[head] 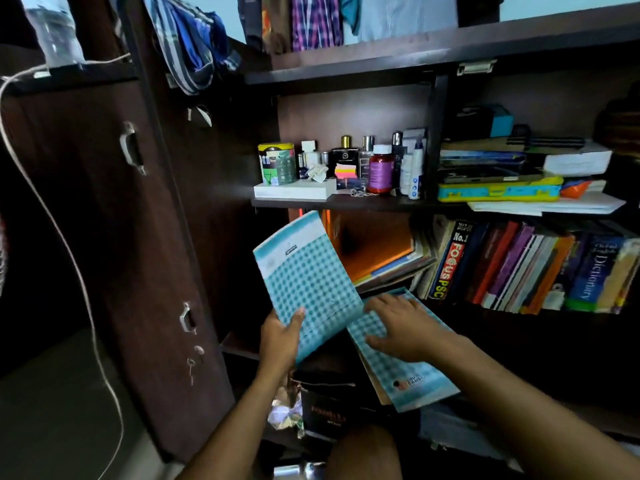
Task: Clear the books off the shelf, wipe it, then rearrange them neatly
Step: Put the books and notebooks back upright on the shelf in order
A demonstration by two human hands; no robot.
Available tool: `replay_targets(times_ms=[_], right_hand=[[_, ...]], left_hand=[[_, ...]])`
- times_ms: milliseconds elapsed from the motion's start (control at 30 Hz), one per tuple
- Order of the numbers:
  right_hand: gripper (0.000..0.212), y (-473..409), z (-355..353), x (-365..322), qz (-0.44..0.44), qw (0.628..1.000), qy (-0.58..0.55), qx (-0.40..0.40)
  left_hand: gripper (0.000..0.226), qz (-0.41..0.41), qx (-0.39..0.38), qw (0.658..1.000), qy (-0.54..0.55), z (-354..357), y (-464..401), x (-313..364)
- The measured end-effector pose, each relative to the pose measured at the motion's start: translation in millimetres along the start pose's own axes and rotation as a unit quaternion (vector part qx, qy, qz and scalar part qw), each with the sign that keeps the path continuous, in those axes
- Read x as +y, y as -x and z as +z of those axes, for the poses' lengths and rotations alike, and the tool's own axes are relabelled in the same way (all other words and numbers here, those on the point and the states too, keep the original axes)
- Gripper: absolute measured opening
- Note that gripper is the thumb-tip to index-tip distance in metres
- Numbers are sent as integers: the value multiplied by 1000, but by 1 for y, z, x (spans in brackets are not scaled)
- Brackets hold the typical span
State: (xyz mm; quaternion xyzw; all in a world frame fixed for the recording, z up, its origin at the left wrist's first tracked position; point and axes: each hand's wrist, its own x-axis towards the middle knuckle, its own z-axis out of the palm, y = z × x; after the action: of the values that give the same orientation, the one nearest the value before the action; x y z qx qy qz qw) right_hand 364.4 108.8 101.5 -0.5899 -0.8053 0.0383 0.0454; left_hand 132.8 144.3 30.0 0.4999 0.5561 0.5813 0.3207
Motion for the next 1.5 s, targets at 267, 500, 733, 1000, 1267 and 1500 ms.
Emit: replay_targets(times_ms=[267, 500, 733, 1000, 1267, 1500], right_hand=[[62, -106, -9, -15, 21, 992, -116, 47], [51, -188, 45, -15, -141, 976, 130, 99], [47, -188, 70, 8, -148, 946, 247, 146], [54, -180, 80, -1, -109, 949, 233, 184], [60, -174, 77, -4, -88, 957, 228, 156], [60, -190, 85, 16, -152, 940, 249, 177]], left_hand=[[32, 8, 103, 987, -121, -2, -60, -25], [40, 31, 83, 987, -135, 0, -68, -38], [44, 42, 81, 987, -132, 1, -73, -46], [40, 59, 73, 985, -148, 3, -67, -41], [40, 56, 62, 981, -175, 6, -64, -37], [39, 31, 87, 972, -216, 12, -65, -33]])
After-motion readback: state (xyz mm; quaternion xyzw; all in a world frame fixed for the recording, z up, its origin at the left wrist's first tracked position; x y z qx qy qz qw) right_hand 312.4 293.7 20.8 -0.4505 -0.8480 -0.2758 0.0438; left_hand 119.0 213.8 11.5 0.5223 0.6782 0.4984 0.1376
